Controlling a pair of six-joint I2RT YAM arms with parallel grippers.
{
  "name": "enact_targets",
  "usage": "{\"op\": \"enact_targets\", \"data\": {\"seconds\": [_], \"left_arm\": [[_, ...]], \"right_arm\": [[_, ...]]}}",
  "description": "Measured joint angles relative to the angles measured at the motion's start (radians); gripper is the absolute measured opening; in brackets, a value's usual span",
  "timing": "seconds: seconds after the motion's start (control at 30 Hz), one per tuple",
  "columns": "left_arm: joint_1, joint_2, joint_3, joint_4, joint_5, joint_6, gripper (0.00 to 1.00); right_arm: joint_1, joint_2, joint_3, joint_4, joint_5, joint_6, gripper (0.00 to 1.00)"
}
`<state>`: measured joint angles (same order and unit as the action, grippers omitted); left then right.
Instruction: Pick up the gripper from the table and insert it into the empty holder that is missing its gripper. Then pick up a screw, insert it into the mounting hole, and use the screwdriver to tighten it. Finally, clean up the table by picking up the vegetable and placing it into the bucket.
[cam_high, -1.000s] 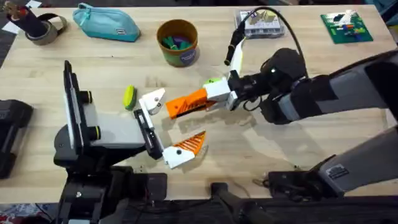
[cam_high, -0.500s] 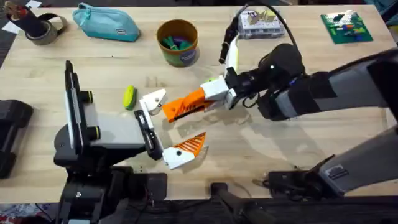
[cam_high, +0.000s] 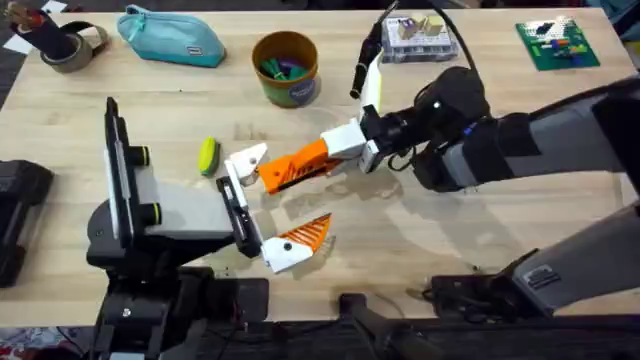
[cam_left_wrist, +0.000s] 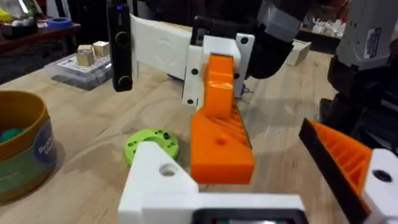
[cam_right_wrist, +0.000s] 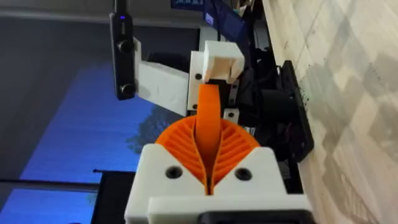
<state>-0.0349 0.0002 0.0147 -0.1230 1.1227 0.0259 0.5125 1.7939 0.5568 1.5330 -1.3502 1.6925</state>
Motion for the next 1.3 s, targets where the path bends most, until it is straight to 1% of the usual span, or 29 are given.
{"op": "enact_targets", "data": {"seconds": [0.13,0.3,1.03,1.3], "left_arm": [[0.0,0.0,0.0,0.0,0.0,0.0,0.986],[0.0,0.0,0.0,0.0,0.001,0.0,0.986],[0.0,0.0,0.0,0.0,-0.009,0.0,0.986],[0.0,0.0,0.0,0.0,-0.004,-0.005,0.986]], "right_arm": [[0.0,0.0,0.0,-0.011,0.01,-0.008,0.021],[0.0,0.0,0.0,-0.069,0.021,-0.03,0.021],[0.015,0.0,0.0,-0.079,0.045,-0.064,0.021],[0.016,0.0,0.001,-0.121,0.061,-0.074,0.021]]}}
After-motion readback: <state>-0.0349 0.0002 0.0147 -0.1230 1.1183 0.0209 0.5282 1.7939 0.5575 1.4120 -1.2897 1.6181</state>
